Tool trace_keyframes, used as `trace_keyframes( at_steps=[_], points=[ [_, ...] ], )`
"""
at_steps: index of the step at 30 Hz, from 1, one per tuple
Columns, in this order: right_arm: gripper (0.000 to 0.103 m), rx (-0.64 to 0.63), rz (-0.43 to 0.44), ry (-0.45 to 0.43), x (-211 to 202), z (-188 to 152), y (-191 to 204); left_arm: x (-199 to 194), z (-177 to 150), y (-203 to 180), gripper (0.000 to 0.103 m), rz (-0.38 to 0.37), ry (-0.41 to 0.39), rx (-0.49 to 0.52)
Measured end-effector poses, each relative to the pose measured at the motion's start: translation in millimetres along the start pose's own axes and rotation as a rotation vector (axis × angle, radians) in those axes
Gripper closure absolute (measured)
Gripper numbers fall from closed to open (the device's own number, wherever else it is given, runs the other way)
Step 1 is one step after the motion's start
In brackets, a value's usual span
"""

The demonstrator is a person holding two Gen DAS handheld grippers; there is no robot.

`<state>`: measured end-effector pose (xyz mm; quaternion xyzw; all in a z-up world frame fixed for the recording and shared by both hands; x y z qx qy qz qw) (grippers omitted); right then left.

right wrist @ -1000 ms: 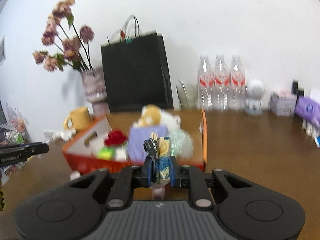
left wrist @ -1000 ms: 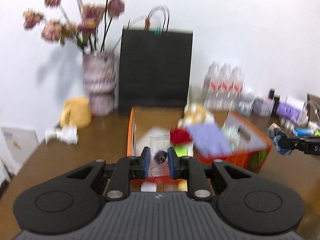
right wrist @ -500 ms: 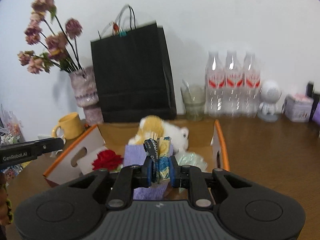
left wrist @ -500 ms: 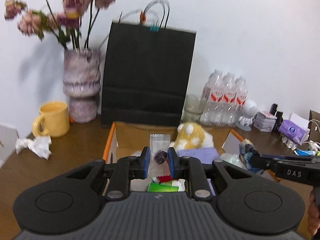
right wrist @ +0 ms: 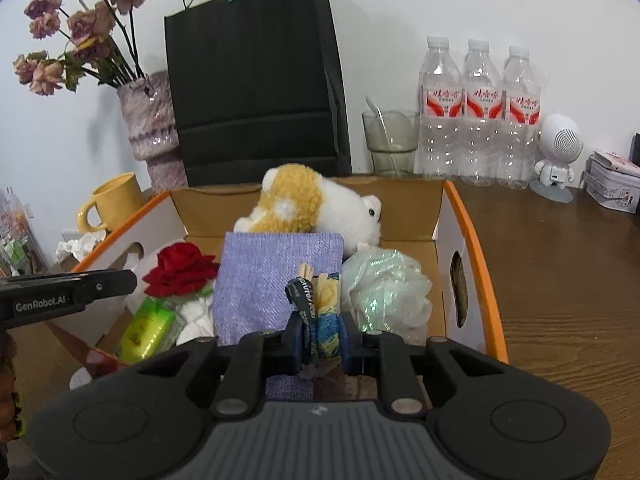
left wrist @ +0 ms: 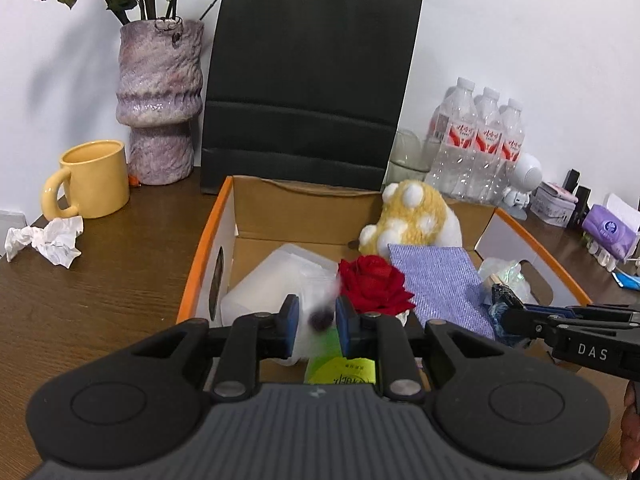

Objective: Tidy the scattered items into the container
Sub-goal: 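Carry both items over the box and open both grippers to drop them, then withdraw both grippers from the box toward the remaining items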

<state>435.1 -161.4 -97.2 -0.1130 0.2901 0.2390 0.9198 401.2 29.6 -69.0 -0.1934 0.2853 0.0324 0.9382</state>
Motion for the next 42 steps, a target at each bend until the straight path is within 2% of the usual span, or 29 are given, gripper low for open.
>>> trace_keyframes(
  at_steps=[2,4,5,6,7,8,9,10,12,14,17,24,28,32,37,42],
  points=[
    [0.080,0.000,0.000,0.009,2.2,-0.7,0.2,1.0,-2.2,-1.2,0.077,0.000,0.004,0.008],
    [0.078,-0.001,-0.003,0.015,3.3,-1.7,0.2,1.7,-3.4,-3.1,0.064,0.000,0.006,0.017],
    [0.074,0.000,-0.002,0.017,3.3,-2.2,0.2,1.5,-4.0,-4.3,0.061,-0.001,0.006,0.022],
    [0.063,0.003,-0.001,0.021,3.2,-2.6,0.2,0.5,-4.4,-5.6,0.051,-0.005,0.003,0.026],
    [0.057,0.005,-0.001,0.021,2.3,-2.5,0.3,-1.3,-4.6,-6.9,0.039,-0.010,0.001,0.027],
    [0.045,0.008,-0.001,0.011,0.1,-1.5,0.5,-3.7,-4.2,-8.5,0.031,-0.017,-0.003,0.029],
    [0.037,0.008,-0.002,-0.004,-3.0,0.5,0.7,-7.2,-2.8,-10.6,0.016,-0.025,-0.014,0.031],
    [0.033,0.003,0.001,-0.024,-7.1,3.1,1.5,-11.5,-0.7,-12.3,0.006,-0.033,-0.030,0.033],
    [0.010,-0.003,-0.002,-0.060,-16.3,8.6,3.0,-21.6,4.1,-16.4,0.000,-0.048,-0.067,0.040],
    [0.009,-0.007,-0.013,-0.091,-24.7,13.1,3.2,-28.9,6.7,-19.9,0.000,-0.064,-0.080,0.043],
    [0.002,-0.004,-0.021,-0.085,-30.6,15.3,2.3,-33.5,8.7,-21.3,0.000,-0.061,-0.083,0.042],
    [0.001,-0.011,-0.026,-0.079,-49.6,12.8,3.7,-50.4,13.5,-15.9,0.000,-0.049,-0.107,0.046],
    [0.000,-0.023,-0.038,-0.123,-83.9,10.4,0.9,-77.5,23.6,-1.6,0.000,-0.044,-0.156,0.031],
    [0.000,-0.043,-0.065,-0.138,-116.7,-3.6,-4.7,-102.3,19.5,21.5,0.000,-0.011,-0.166,0.031],
    [0.000,-0.057,-0.089,-0.083,-134.2,-34.2,-5.6,-115.6,-10.0,54.1,0.000,0.062,-0.108,0.033],
    [0.002,-0.041,-0.054,-0.004,-129.5,-67.7,4.5,-115.2,-43.6,76.7,0.000,0.094,-0.026,0.000]
  ],
)
Point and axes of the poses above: each gripper's, at about its wrist camera, not at the fingertips, and x roughly the way its jaws point, y to its left, z to its top, the point moved 10 cm from there along x, roughly the way its jaws point, and after that the axes turned 15 degrees about -x, right-handed, at the moved point
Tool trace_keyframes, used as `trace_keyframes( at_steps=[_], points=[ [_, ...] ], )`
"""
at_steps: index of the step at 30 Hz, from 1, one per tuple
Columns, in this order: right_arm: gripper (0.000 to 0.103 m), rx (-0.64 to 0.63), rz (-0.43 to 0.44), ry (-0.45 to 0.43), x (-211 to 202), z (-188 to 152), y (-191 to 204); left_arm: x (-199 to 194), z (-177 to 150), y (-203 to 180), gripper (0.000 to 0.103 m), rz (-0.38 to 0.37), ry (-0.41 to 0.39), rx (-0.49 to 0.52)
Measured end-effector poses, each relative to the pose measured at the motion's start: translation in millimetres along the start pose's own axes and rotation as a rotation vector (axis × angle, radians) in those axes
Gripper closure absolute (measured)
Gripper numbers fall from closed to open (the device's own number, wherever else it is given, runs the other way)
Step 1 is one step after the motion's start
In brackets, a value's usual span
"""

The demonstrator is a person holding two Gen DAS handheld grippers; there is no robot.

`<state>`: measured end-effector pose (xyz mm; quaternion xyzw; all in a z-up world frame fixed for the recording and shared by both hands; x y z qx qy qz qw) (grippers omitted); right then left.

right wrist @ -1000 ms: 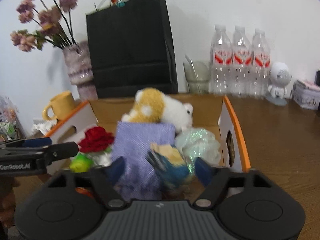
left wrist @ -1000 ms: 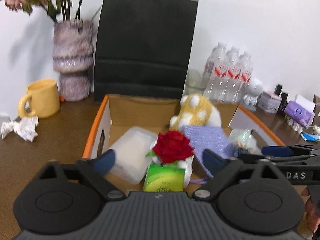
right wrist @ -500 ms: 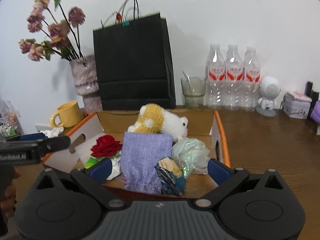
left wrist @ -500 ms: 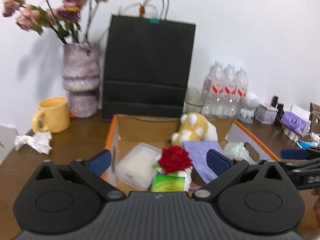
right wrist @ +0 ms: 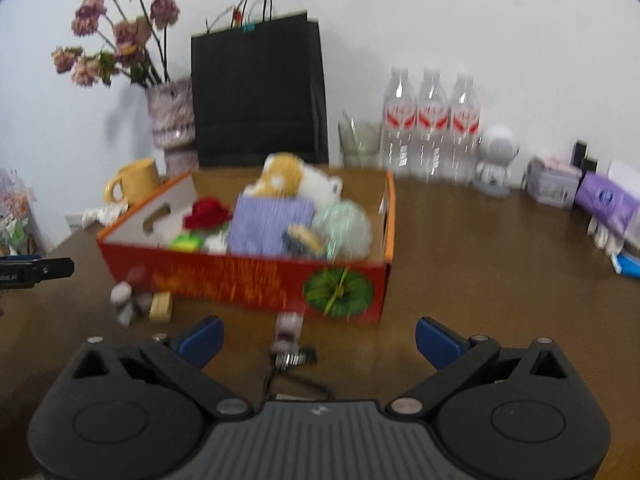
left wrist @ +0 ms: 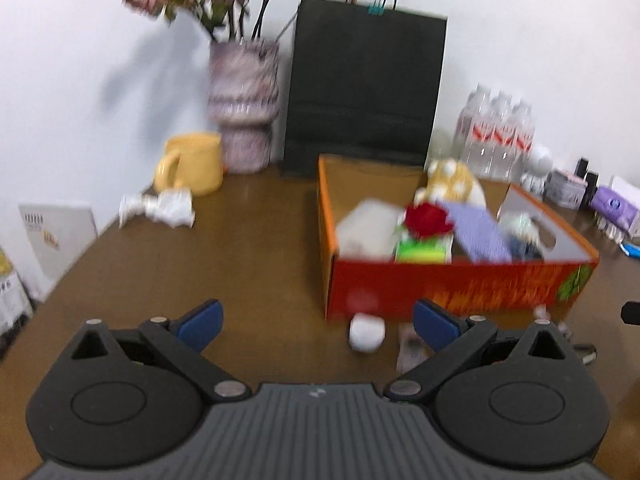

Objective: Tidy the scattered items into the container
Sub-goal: 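Withdraw both grippers from the box toward the remaining items, then grasp the small clear candy packet with the right gripper while the left grasps the white round lid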

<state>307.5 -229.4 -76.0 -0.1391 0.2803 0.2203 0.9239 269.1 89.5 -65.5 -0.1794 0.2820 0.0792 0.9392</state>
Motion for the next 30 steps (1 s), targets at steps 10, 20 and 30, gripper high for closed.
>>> trace_keyframes(
  at_steps=[10,20,30],
  points=[
    [0.019,-0.043,0.058,0.055,31.7,-8.8,33.5,20.0,-13.1,-6.6,0.000,0.012,0.050,0.027],
    [0.047,-0.040,0.071,0.126,81.1,1.2,31.7,61.6,-9.8,-17.0,0.014,0.040,0.084,0.055],
    [0.083,-0.054,0.056,0.124,83.0,-7.1,31.2,71.7,-25.8,-31.2,0.073,0.013,0.110,0.137]
  ],
)
Point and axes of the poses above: each gripper's, at about its wrist camera, not at the fingertips, and x roughly the way its jaws point, y to its left, z to its top, the point moved 10 cm from there along x, roughly the way its jaws point, and after that the axes turned 15 degrees about -x, right-handed, at the moved point
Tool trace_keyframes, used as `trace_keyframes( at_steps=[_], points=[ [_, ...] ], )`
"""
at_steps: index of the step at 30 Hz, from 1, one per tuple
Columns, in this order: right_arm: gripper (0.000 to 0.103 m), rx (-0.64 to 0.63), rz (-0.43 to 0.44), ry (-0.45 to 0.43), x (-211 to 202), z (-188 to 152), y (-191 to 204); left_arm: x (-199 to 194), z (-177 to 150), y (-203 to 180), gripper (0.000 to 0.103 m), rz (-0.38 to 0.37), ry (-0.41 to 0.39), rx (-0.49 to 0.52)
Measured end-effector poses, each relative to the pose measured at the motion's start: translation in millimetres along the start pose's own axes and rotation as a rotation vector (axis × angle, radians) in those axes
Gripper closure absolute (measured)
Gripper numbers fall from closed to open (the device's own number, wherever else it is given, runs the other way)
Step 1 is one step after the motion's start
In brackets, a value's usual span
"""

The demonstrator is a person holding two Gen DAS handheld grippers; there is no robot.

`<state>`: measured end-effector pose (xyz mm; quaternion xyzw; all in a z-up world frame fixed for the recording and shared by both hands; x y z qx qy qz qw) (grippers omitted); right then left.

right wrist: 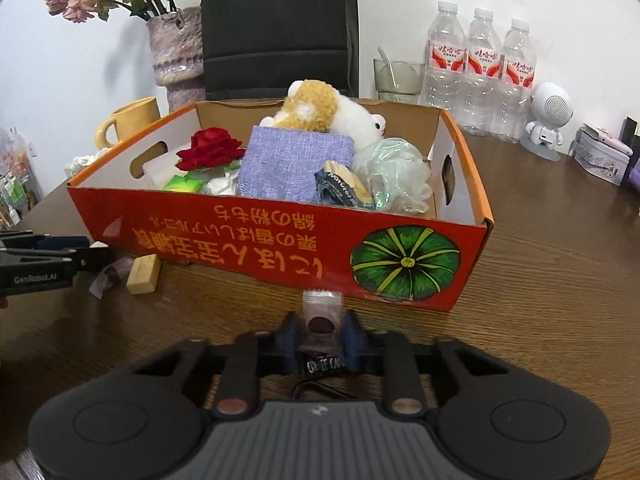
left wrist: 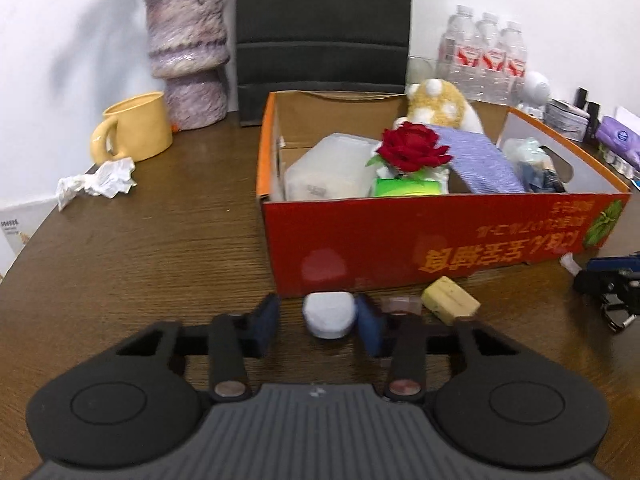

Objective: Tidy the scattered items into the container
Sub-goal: 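Grasp the small clear candy packet with the right gripper while the left grasps the white round lid, then lift both items into the box and open both grippers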

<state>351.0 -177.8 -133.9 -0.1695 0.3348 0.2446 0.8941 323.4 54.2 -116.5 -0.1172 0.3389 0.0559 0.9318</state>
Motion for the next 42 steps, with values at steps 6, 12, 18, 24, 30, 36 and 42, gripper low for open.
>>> trace_keyframes(
  at_steps=[6,12,18,24,30,36,42],
  points=[
    [0.087,-0.013,0.008,-0.019,-5.2,-1.0,6.7,-5.1,-4.5,-5.4,0.075,-0.001,-0.013,0.012],
    [0.088,0.000,0.017,-0.058,-18.0,1.7,9.9,-20.2,-3.7,-4.6,0.075,-0.015,-0.040,-0.020],
    [0.088,0.008,0.027,-0.106,-37.2,4.8,12.3,-46.7,2.2,-1.3,0.075,-0.036,-0.091,-0.066],
    [0.088,-0.005,0.006,-0.193,-67.0,23.2,7.8,-76.6,24.2,-5.6,0.075,-0.088,-0.159,-0.103],
    [0.088,-0.022,-0.043,-0.288,-88.3,63.2,-10.1,-89.7,68.6,-24.8,0.075,-0.149,-0.249,-0.100],
    [0.088,0.005,-0.069,-0.304,-66.4,97.2,-32.7,-69.7,102.1,-50.0,0.075,-0.181,-0.264,-0.094],
    [0.088,0.044,-0.063,-0.279,-23.4,110.3,-46.2,-23.6,111.4,-62.2,0.075,-0.137,-0.199,-0.092]
  ],
)
Point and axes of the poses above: each gripper's, at about its wrist camera, not at the fingertips, and x roughly the way its jaws point, y to its left, z to its top, the point moved 10 cm from there along x, roughly the way its jaws point, and after that the axes turned 15 degrees about -x, right-handed, at the moved point
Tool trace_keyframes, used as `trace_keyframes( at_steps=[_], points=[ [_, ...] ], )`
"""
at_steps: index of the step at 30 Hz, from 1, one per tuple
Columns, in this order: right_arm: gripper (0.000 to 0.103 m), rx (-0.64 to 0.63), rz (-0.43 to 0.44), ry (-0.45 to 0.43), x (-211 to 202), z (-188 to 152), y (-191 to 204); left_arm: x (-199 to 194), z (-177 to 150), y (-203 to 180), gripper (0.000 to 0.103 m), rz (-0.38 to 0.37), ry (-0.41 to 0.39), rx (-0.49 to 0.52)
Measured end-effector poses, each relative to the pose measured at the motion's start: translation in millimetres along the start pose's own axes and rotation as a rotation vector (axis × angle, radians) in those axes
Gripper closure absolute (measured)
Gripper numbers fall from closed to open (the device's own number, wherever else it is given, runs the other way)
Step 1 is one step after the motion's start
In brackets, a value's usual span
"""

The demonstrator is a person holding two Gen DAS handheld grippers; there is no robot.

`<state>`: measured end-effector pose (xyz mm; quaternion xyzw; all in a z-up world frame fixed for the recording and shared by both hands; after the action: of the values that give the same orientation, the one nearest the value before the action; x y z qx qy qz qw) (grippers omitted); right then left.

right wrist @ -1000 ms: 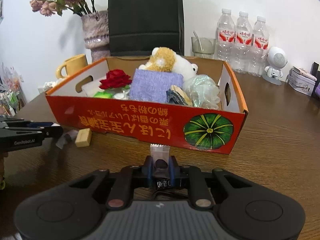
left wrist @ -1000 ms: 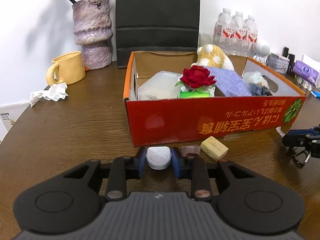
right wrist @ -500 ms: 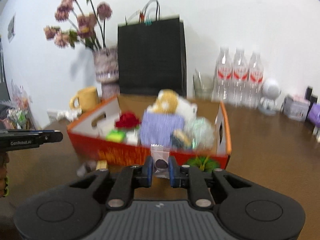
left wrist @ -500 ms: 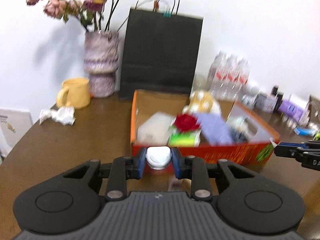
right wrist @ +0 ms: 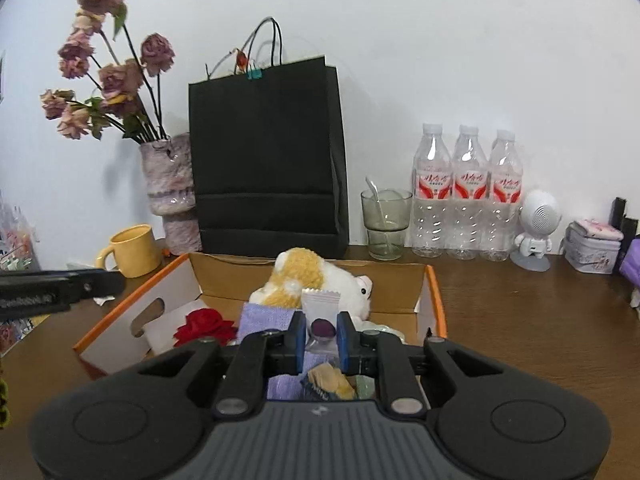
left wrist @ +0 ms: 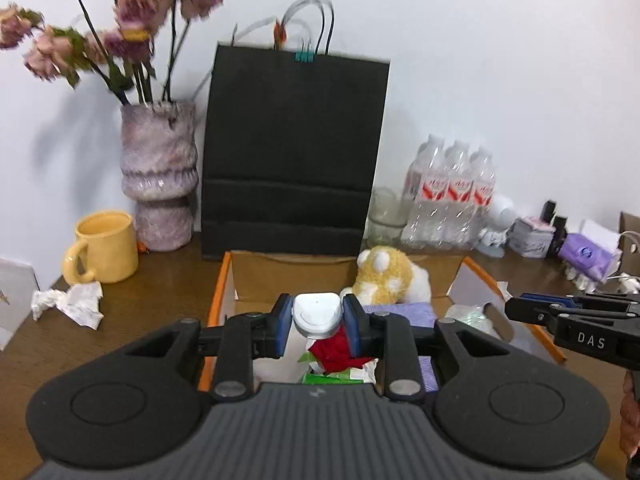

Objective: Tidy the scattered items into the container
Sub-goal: 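Lift both items into the box and open both grippers, then withdraw both grippers and reach toward the black tag and clear packet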

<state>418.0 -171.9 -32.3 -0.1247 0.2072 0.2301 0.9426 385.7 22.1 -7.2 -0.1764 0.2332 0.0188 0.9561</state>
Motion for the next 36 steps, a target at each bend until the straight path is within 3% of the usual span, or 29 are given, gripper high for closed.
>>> trace_keyframes(
  at_steps=[8,21,23,25,26,27,29,31,36],
  points=[
    [0.088,-0.009,0.043,0.083,40.2,-17.8,-5.0,44.7,-22.7,3.9,0.075,0.097,0.099,0.030],
    [0.084,-0.005,0.089,0.162,58.4,-40.5,-4.8,52.8,-32.6,1.0,0.074,0.177,0.095,0.103],
    [0.075,-0.008,0.091,0.161,57.4,-39.8,-3.8,50.3,-33.2,1.2,0.066,0.171,0.096,0.111],
    [0.056,-0.008,0.092,0.152,54.8,-36.7,-3.0,46.7,-32.8,1.9,0.044,0.170,0.093,0.112],
    [0.040,-0.009,0.093,0.145,52.4,-34.9,-2.1,44.3,-31.8,2.3,0.039,0.169,0.088,0.111],
    [0.031,-0.012,0.093,0.139,50.3,-33.1,-1.2,40.9,-30.3,2.5,0.029,0.167,0.082,0.107],
    [0.025,-0.016,0.095,0.125,43.9,-29.3,0.9,31.5,-26.9,2.8,0.019,0.156,0.065,0.095],
    [0.014,-0.011,0.090,0.114,36.4,-26.0,2.0,22.3,-24.0,3.9,0.002,0.150,0.052,0.087],
    [0.000,-0.002,0.086,0.104,13.2,-21.1,7.7,-2.0,-18.9,10.1,0.000,0.138,0.027,0.062]
  ],
)
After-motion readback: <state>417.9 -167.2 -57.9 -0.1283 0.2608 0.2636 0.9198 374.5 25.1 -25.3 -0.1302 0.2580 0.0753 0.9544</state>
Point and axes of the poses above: each gripper's, at about its wrist camera, not at the fingertips, and x roughly the way its jaws point, y to its left, z to its top, the point moved 10 cm from there along x, roughly the way its jaws point, and after that the axes turned 15 degrees about -x, right-handed, at the moved point
